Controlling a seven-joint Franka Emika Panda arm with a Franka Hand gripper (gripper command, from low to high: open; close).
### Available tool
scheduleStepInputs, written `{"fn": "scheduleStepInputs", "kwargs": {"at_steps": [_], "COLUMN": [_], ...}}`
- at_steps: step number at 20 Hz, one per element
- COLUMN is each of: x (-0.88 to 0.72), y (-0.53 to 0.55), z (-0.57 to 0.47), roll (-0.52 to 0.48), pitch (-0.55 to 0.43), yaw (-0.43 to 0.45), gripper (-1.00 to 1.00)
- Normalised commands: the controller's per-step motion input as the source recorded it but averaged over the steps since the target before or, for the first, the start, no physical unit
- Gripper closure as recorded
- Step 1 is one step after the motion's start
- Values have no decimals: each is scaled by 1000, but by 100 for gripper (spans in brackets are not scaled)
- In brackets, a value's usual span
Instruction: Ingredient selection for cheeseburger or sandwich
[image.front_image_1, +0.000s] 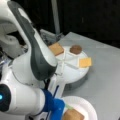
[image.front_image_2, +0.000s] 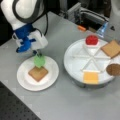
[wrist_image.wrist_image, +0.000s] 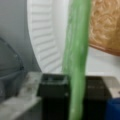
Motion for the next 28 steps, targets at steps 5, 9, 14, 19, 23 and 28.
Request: {"fn": "scheduleStepInputs", "kwargs": {"at_steps": [5,9,14,19,23,28], "x": [407,389,352,312,294,271], "y": [-189,-195,-175,-171,-170,-164], "z": [-15,1,4,-26,-2,34], "roll": [86,79,83,83,51,35], "pitch": [91,123,149,167,189,185], "yaw": [97,100,95,129,144,140], "gripper": [100,100,100,100,100,100]}}
